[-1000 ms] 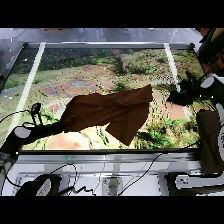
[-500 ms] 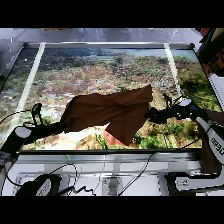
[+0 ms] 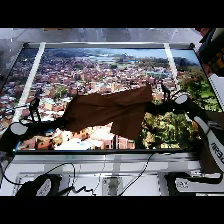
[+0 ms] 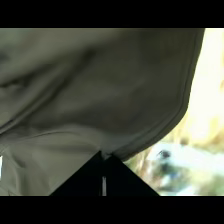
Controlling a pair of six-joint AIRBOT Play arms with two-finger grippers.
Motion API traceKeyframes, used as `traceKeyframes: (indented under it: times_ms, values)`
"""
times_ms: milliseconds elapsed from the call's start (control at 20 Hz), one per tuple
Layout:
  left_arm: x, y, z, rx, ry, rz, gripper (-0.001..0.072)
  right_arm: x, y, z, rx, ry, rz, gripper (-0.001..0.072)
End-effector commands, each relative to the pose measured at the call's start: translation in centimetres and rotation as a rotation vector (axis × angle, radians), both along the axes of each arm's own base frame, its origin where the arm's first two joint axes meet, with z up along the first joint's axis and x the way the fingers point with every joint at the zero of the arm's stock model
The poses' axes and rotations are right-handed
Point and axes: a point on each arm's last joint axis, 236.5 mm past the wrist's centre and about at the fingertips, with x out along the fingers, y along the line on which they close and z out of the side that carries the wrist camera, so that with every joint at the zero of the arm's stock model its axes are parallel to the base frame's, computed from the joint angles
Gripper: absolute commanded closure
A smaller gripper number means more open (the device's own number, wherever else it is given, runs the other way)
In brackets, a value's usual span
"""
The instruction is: Fold the clothes and pants, and hang the long-sleeved shirts on hangers.
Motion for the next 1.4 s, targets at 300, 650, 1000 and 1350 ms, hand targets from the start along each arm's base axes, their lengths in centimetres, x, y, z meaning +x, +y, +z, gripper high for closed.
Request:
traceKeyframes:
  times_ms: [300, 650, 1000, 1350]
  values:
    - [-0.9, 1.4, 3.4, 0.132, -0.039, -0.080, 0.0173, -2.6, -15.2, 9.8, -0.553, -0.105, 0.086, 0.0699]
    - [-9.5, -4.1, -3.5, -0.083, 0.367, -0.218, 0.0173, -3.4, -16.5, 9.9, -0.524, -0.085, 0.031, 0.0699]
    - [-14.8, -11.3, -8.6, -0.237, 0.496, -0.333, 0.0172, -3.2, -15.6, 10.0, -0.481, -0.095, 0.024, 0.0698]
    - [-17.2, -14.0, -11.3, -0.214, 0.602, -0.406, 0.0580, -3.2, -15.1, 10.0, -0.462, -0.096, 0.023, 0.0699]
